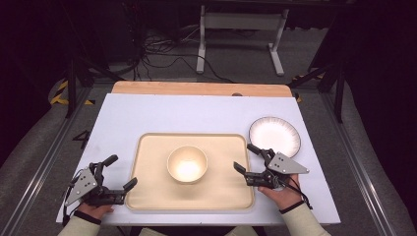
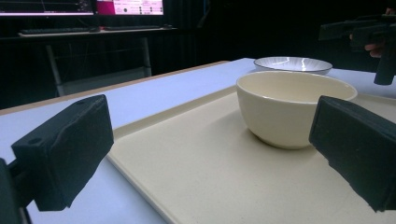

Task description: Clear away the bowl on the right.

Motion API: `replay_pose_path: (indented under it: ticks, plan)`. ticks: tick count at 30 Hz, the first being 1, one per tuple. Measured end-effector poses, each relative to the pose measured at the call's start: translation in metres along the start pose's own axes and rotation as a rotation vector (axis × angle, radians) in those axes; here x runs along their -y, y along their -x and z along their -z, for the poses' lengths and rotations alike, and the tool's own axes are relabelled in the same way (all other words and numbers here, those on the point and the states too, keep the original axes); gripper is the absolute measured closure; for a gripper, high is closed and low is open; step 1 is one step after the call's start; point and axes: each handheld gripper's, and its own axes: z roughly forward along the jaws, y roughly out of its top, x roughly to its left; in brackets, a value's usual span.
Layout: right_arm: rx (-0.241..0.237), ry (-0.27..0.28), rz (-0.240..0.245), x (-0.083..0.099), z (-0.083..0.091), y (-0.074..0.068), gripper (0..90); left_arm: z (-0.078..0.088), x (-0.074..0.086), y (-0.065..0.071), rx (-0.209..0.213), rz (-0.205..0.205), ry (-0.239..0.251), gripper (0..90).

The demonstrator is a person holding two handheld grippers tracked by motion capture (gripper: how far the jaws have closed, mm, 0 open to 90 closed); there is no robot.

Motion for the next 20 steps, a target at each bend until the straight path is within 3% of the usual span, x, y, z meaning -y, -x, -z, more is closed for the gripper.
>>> replay_pose_path:
  ticks: [9,12,20]
  plan:
    - [0.021,0.022,-0.036,0.018,0.002,0.002,22.7,0.000,0.000,0.000,0.002,-0.002,-0.003,0.2]
    - [0.019,0.002,-0.048,0.026,0.003,0.003,20.6,0.000,0.000,0.000,0.001,0.000,-0.003,0.3]
    - [0.017,0.044,-0.040,0.027,0.006,0.002,15.0,0.000,0.000,0.000,0.001,-0.001,-0.002,0.2]
